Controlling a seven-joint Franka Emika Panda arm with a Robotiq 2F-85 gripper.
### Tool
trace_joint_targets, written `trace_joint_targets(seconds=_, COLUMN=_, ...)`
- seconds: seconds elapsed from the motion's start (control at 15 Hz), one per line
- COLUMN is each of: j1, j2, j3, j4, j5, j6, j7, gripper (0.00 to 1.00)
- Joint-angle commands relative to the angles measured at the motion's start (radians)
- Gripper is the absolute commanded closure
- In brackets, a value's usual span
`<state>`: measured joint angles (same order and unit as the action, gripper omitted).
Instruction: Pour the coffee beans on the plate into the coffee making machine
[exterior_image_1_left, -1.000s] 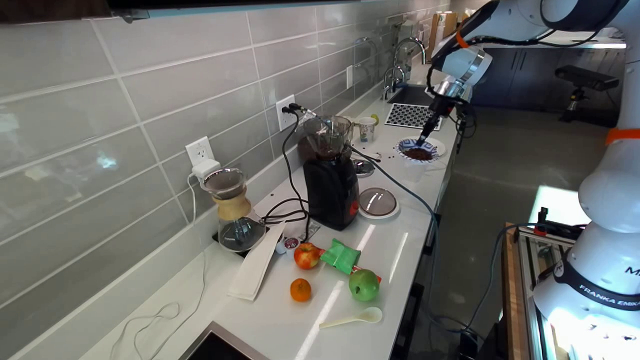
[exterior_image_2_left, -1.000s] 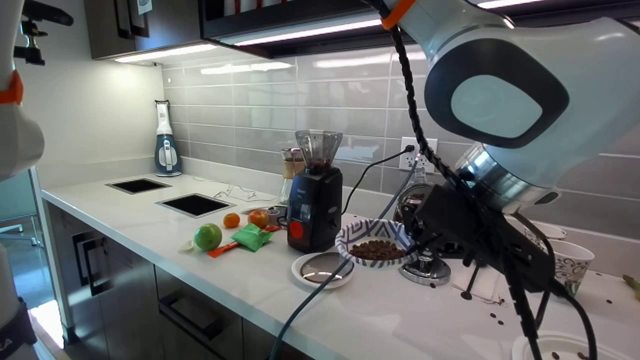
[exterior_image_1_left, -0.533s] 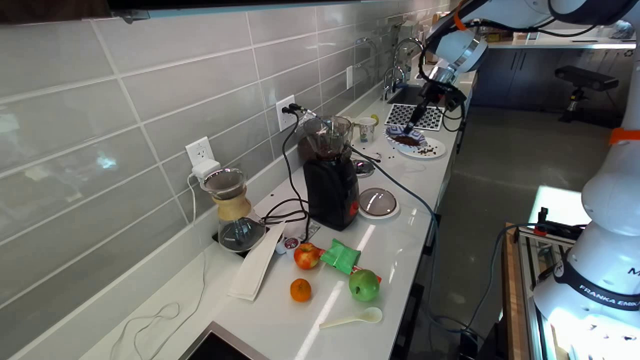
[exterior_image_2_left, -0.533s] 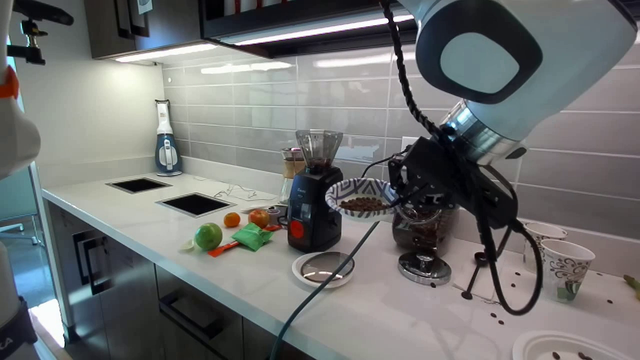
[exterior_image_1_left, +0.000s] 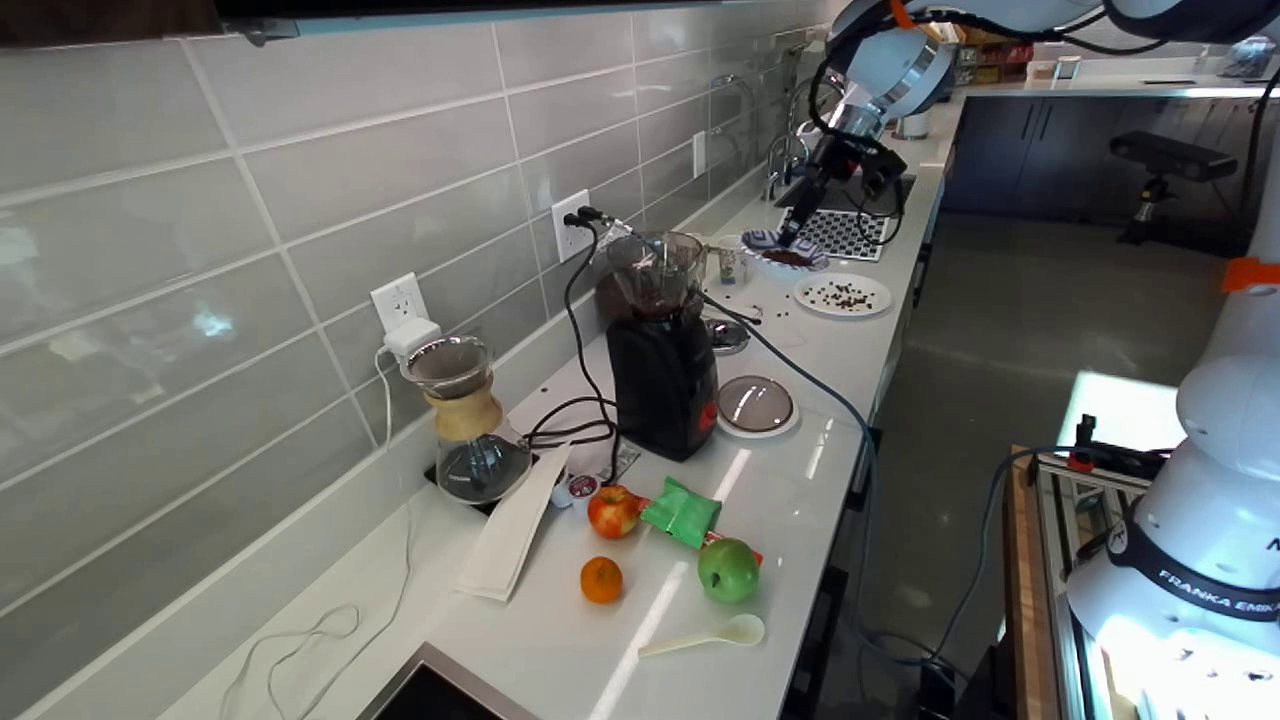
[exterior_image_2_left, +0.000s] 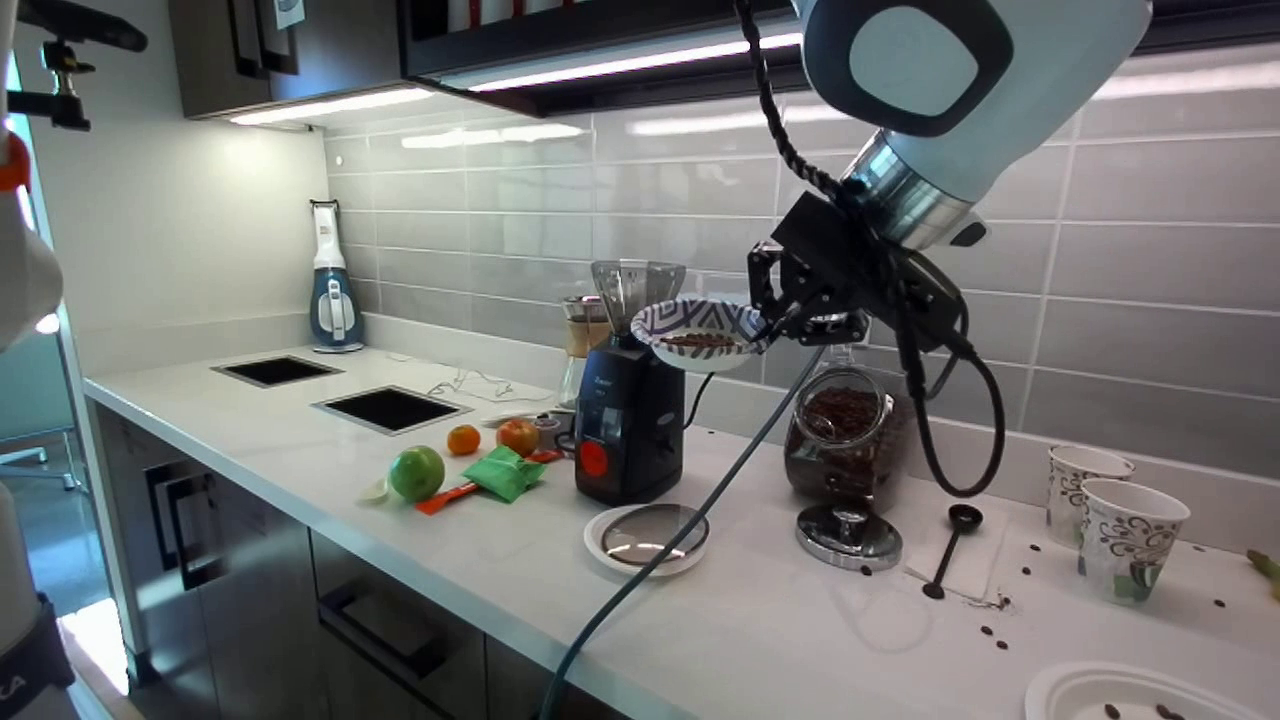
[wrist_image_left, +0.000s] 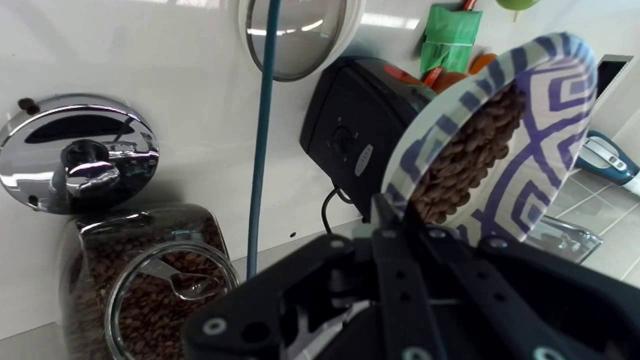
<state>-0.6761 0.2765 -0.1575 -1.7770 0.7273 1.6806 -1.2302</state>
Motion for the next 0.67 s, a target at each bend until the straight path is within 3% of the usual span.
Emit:
trace_joint_targets(seconds=0.0, j1=0.05, j2=-0.004, j3=-0.047, j4=0.006, j5=0.021, j6=-0.007, j7=0.023, gripper=0.96)
trace_joint_targets(seconds=0.53, j1=0.073, j2=-0.021, j3=-0.062, j4=0.001, j5=0.038, j6=-0.004, j7=0.066, gripper=0.99)
trace_joint_targets(seconds=0.6, j1=0.069, j2=-0.012, j3=-0.063, j4=0.016, j5=0.047, j6=-0.044, j7=0.065, gripper=0.99)
